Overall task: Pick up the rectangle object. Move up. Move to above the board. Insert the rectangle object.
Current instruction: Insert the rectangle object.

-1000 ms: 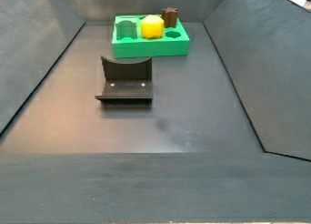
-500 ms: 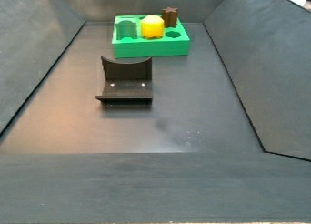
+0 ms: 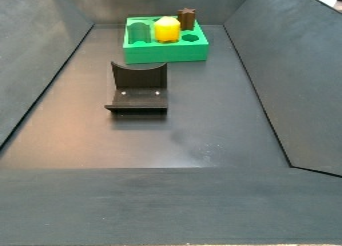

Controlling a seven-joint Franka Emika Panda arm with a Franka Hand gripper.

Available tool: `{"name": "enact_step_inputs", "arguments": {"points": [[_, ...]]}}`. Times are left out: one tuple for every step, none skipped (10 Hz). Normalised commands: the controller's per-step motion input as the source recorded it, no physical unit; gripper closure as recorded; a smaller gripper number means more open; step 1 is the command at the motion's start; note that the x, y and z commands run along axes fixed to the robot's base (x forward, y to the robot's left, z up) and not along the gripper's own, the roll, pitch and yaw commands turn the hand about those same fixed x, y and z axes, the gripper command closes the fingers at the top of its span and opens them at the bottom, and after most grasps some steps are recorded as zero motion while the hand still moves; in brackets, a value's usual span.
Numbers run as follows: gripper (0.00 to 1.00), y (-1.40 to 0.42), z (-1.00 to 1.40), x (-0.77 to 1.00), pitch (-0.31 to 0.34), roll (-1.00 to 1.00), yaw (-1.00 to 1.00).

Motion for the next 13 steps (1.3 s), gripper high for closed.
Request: {"name": "enact_step_inputs", "arguments": {"points": [[1.0, -0.09, -0.29, 0.85, 0.0, 0.23, 0.0], [1.0, -0.09, -0.29, 0.86, 0.0, 0.23, 0.0], [1.0, -0.05, -0.28, 0.83, 0.0, 0.22, 0.0], [1.0, -0.05, -0.29, 0.79, 0.004, 0.23, 0.0], [1.0, -0.04, -0.35, 0.76, 0.0, 0.23, 0.0], [1.0, -0.06, -0.33, 0.73, 0.0, 0.24, 0.0], [1.0, -0.1, -0.27, 0.63, 0.01, 0.22, -0.06], [1.0, -0.12, -0.22, 0.55, 0.0, 0.21, -0.06], [1.0, -0.15, -0.11, 0.33, 0.003, 0.17, 0.0], [1.0, -0.13, -0.17, 0.26, 0.0, 0.2, 0.0], [1.0, -0.05, -0.2, 0.19, 0.0, 0.21, 0.0], [1.0, 0.0, -0.16, 0.07, 0.021, 0.21, 0.0], [1.0, 0.0, -0.16, 0.04, 0.021, 0.2, 0.0]]}}
